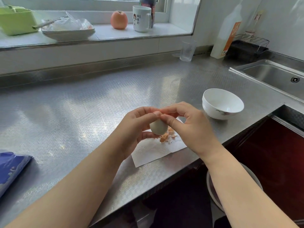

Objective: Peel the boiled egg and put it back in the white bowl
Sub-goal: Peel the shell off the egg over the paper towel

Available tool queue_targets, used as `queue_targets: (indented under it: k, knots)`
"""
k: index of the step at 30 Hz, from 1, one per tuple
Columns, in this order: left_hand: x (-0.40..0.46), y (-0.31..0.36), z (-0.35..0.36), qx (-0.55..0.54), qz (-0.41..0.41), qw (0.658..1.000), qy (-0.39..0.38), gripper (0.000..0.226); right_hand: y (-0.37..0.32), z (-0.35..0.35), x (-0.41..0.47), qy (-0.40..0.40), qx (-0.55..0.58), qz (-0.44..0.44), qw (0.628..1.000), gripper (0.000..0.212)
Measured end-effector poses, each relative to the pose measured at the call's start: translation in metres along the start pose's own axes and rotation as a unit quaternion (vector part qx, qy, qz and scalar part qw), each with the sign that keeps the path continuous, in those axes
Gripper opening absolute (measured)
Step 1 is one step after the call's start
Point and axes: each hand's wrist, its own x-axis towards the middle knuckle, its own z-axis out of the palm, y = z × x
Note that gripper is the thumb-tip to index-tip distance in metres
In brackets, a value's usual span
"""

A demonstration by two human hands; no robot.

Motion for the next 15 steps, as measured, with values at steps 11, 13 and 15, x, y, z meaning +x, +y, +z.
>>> queue_targets:
  k: [11, 13, 15]
  knots:
    - [-0.0013, 0.0031, 0.0003, -0.016, -0.021, 1.000, -0.004, 0.030, -0.0003, -0.0001, -0.0014, 0.032, -0.190, -0.136, 0.972, 0.009]
    - [-0.0016, 0.0031, 0.0011, -0.022, -0.027, 0.999, -0.008, 0.028, -0.0004, 0.0014, -0.0016, 0.048, -0.207, -0.143, 0.967, 0.009]
    - [-0.0018, 0.0034, 0.0015, -0.030, -0.031, 0.999, -0.010, 0.027, -0.0001, 0.0052, -0.0013, 0.057, -0.207, -0.130, 0.968, 0.010]
